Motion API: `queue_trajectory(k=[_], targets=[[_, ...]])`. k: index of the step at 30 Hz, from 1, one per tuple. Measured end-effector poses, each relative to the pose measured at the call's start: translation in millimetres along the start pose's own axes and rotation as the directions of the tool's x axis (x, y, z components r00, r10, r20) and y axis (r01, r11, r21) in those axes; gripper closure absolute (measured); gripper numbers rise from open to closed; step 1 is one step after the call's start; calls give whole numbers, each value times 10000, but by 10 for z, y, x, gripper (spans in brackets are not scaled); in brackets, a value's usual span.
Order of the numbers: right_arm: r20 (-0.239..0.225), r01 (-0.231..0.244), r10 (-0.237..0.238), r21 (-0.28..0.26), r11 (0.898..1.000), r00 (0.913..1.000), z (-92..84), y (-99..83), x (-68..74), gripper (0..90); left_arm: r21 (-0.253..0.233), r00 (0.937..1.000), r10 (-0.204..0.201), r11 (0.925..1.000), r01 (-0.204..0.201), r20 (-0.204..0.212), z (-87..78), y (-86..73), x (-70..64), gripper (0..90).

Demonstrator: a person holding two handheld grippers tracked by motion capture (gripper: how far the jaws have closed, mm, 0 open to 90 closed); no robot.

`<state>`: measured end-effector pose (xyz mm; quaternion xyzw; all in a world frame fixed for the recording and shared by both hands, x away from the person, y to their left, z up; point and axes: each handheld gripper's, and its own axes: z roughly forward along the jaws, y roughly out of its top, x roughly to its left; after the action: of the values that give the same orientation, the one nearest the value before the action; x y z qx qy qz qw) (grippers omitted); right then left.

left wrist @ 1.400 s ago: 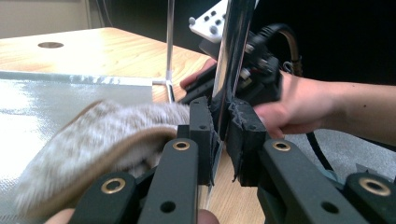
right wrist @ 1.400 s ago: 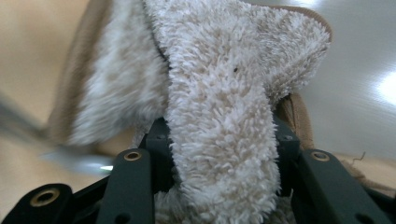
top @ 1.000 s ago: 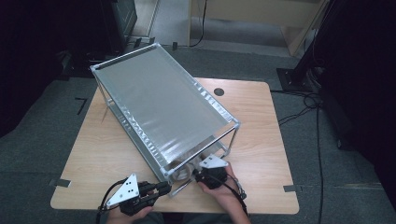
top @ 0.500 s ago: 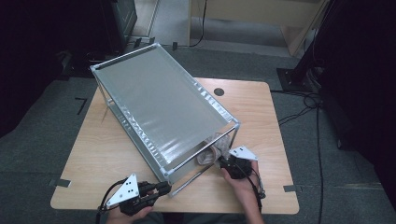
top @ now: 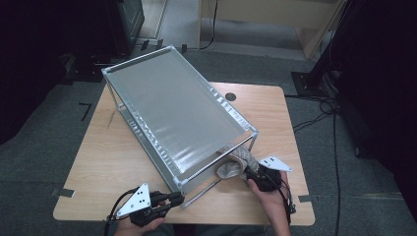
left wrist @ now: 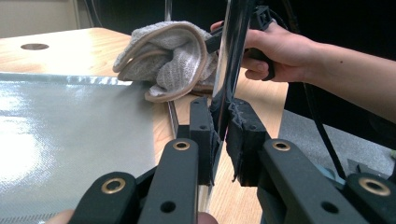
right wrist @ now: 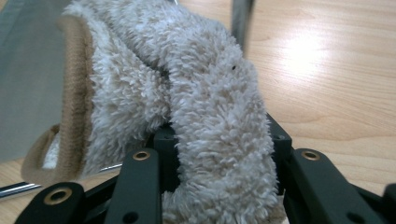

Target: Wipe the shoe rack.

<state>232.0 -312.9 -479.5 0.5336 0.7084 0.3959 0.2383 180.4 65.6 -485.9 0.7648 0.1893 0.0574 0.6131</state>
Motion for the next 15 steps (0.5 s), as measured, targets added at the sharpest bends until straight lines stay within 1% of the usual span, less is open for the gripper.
queue_trajectory(k=[2, 3, 5, 6, 8, 10, 11, 13, 15], targets=[[52, 64, -63, -153, 9999, 10000, -38, 15, 22, 610, -1, 10000, 2, 10000, -2, -7, 8, 2, 4, 809], [29, 54, -54, -325, 9995, 10000, -71, 33, 27, 610, -1, 10000, 1, 10000, -1, 5, 11, 3, 10, 809], [11, -104, 105, -838, 9964, 9999, -177, 98, 50, 613, 5, 10000, -12, 10000, 12, 26, 15, 4, 13, 808], [6, -97, 98, -1109, 9938, 10000, -242, 145, 70, 613, 2, 10000, -28, 10000, 28, 28, 18, 4, 13, 808], [9, 125, -125, -1691, 9855, 9999, -394, 260, 126, 614, -6, 10000, -67, 10000, 67, 38, 20, 2, 14, 808], [73, 212, -202, -2089, 9777, 9998, -503, 336, 170, 614, -15, 9999, -88, 10000, 88, 48, 21, 1, 14, 807], [119, 179, -157, -2245, 9743, 9998, -566, 376, 198, 615, -15, 10000, -85, 10000, 85, 46, 20, 1, 14, 808], [165, 255, -221, -2442, 9694, 9996, -624, 411, 221, 615, -20, 10000, -93, 10000, 93, 35, 20, 0, 12, 808], [313, 338, -269, -2463, 9686, 9991, -638, 412, 225, 614, -15, 10000, -96, 10000, 96, 21, 20, 0, 11, 808]])
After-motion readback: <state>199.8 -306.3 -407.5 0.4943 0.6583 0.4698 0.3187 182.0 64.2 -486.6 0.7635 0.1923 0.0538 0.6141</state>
